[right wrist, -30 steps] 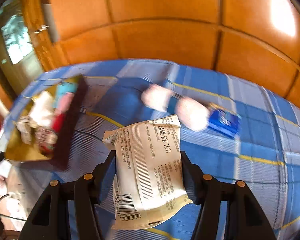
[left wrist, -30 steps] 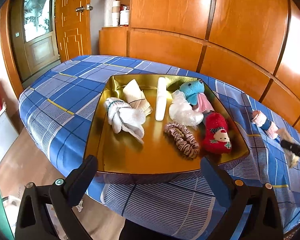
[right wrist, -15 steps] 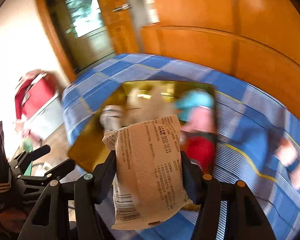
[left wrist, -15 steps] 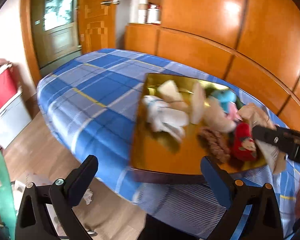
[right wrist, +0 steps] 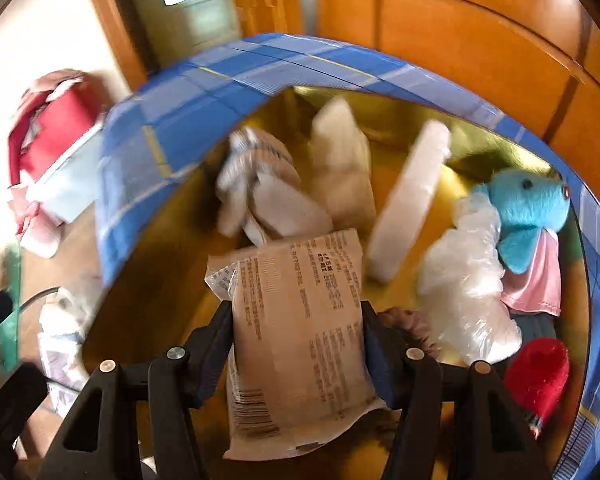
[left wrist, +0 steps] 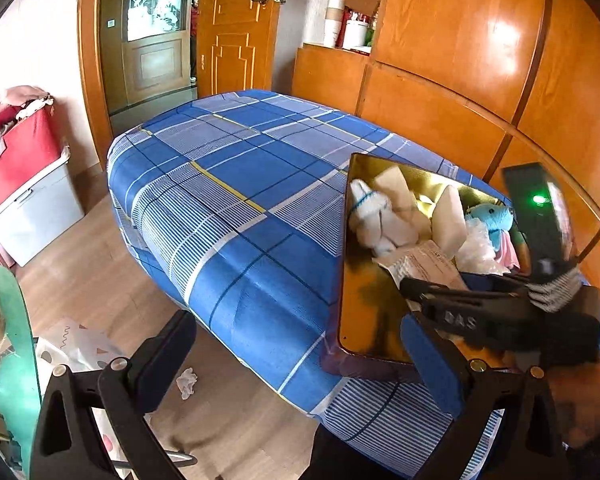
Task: Organize soft objects
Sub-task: 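Carry the printed paper packet into the tray and open the right tool, then move the right tool back toward the pink towel roll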
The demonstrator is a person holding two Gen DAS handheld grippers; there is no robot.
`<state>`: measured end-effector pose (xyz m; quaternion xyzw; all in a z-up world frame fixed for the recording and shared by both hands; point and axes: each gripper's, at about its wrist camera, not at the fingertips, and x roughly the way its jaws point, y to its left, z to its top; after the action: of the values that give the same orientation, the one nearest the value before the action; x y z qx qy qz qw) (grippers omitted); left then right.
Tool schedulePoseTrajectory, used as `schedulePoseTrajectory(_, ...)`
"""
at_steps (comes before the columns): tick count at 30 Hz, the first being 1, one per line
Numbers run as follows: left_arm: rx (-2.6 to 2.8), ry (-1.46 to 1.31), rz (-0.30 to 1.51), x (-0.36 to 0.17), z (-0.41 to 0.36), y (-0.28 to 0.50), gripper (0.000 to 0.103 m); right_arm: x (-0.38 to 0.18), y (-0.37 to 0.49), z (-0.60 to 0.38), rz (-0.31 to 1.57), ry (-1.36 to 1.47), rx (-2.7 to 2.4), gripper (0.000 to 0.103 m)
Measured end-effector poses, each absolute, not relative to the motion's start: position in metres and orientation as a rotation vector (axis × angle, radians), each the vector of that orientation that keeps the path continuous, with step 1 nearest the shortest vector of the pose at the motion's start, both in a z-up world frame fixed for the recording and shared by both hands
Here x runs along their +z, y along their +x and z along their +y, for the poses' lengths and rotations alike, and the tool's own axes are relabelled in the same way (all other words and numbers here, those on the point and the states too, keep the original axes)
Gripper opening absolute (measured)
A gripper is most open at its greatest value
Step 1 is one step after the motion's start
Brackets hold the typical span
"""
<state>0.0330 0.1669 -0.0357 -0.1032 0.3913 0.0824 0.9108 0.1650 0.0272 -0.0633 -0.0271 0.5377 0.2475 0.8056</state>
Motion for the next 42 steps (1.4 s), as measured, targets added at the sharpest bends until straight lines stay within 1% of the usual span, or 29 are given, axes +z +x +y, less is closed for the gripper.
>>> schedulePoseTrajectory(3, 0.163, -0.205, 0.812, -0.037, 0.163, 0.034, 0.103, -0.062, 0.166, 0.017, 1.172, 0.076, 0.587, 0.064)
schedulePoseTrajectory(8, 0.155, -0.196, 0.811, -0.036, 0.158, 0.035, 0.103, -0.054, 0.151, 0.012, 1.152, 0.084, 0.632, 0.065)
schedulePoseTrajectory(16, 0.131, -0.164, 0.793, -0.031, 0.145, 0.03, 0.103, -0.023, 0.129, 0.001, 1.008, 0.069, 0.604, 0.065)
schedulePoseTrajectory(25, 0.071, -0.111, 0.767, -0.021, 0.119, 0.027, 0.103, 0.004, 0.104, -0.061, 0.874, 0.053, 0.485, 0.065)
schedulePoseTrajectory(34, -0.007, -0.045, 0.742, -0.01, 0.087, 0.027, 0.103, 0.021, 0.089, -0.164, 0.825, 0.028, 0.304, 0.065)
schedulePoseTrajectory(42, -0.095, 0.014, 0.728, -0.003, 0.051, 0.03, 0.103, 0.014, 0.072, -0.303, 0.828, 0.026, -0.024, 0.065)
